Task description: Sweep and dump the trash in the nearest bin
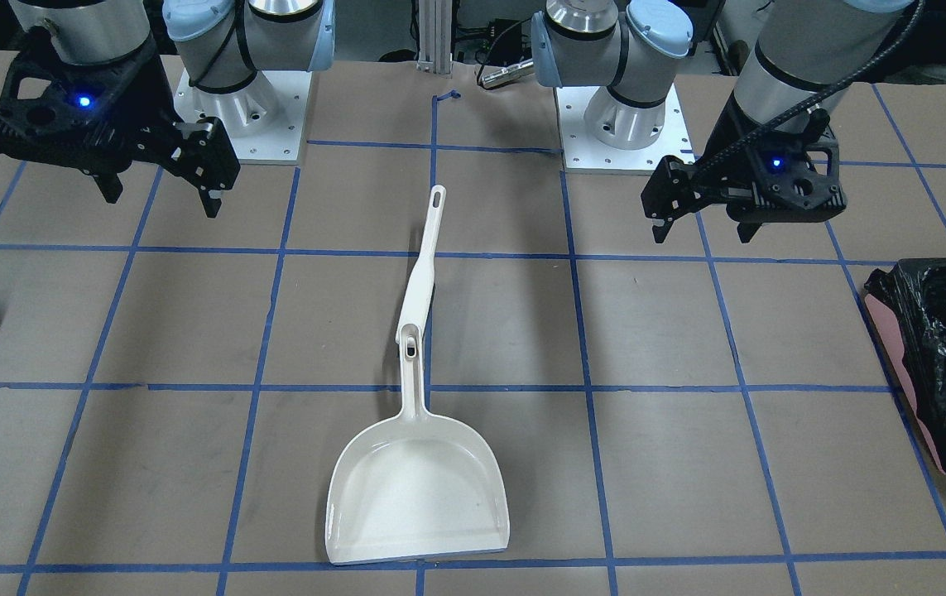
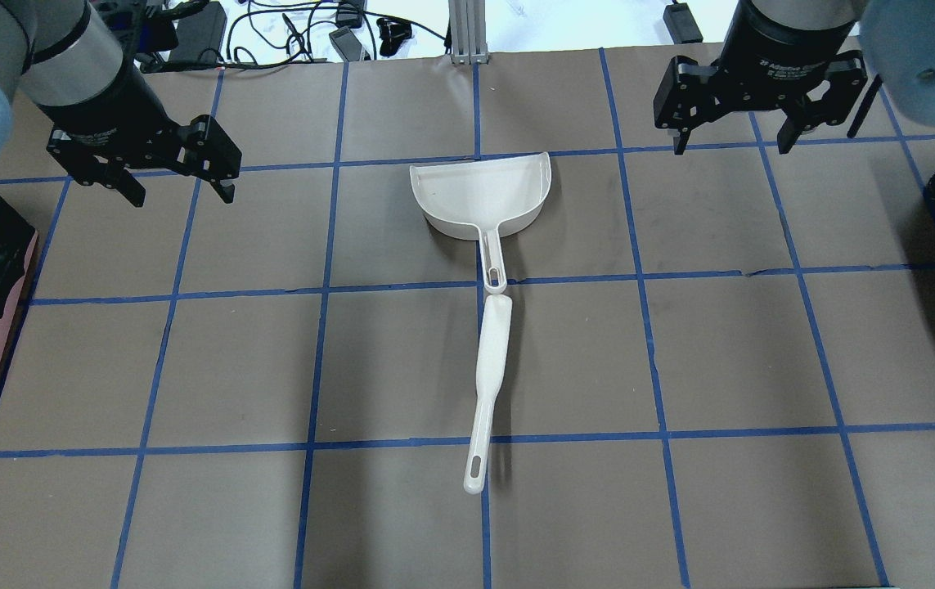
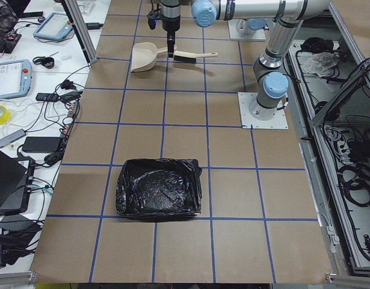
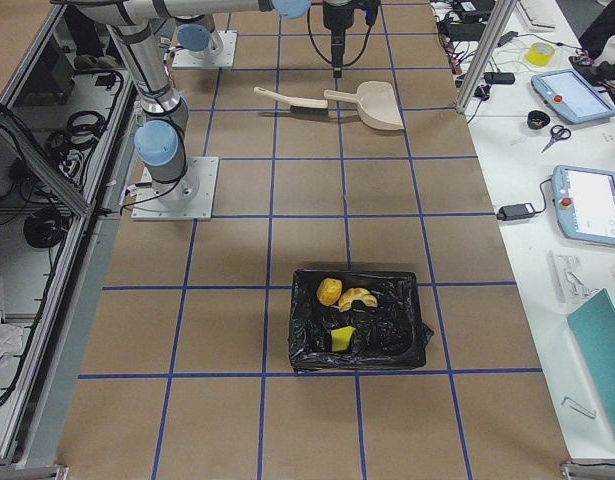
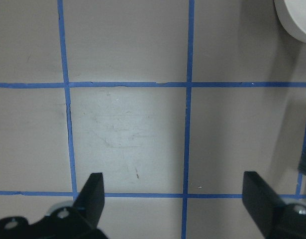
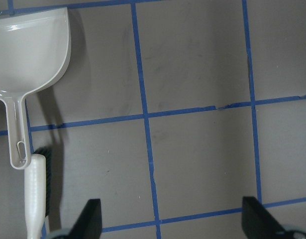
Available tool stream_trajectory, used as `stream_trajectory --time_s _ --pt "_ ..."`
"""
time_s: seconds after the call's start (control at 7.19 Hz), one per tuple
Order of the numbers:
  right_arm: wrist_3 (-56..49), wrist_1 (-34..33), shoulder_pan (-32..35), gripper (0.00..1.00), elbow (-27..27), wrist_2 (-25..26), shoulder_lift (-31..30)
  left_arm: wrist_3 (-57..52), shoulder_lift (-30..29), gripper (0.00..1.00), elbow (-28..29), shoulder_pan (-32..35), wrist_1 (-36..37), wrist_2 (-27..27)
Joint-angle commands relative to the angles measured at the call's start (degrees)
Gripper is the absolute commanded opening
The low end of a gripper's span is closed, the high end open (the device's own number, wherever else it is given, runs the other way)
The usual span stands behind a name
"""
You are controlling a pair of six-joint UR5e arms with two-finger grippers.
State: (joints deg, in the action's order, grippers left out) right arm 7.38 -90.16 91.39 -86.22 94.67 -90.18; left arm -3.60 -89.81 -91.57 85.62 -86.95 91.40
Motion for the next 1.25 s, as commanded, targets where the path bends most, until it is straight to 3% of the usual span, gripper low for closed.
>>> stream_trajectory --time_s 0.0,0.28,0.56,1.11 --pt "-3.6 1.1 -5.2 1.0 -0.3 -4.2 -0.3 0.1 0.1 1.0 0.0 0.1 -0.4 0.0" --pt "-3.3 0.7 -6.1 0.99 -0.7 -4.9 -0.3 0.3 0.1 1.0 0.0 0.0 -1.0 0.0" --pt "-2.5 0.4 -5.9 0.97 -3.2 -9.8 -0.5 0.3 0.1 1.0 0.0 0.0 -1.0 0.1" --pt "-1.1 -3.1 -1.6 0.97 -4.0 -4.0 0.0 0.3 0.2 1.0 0.0 0.1 -0.9 0.0"
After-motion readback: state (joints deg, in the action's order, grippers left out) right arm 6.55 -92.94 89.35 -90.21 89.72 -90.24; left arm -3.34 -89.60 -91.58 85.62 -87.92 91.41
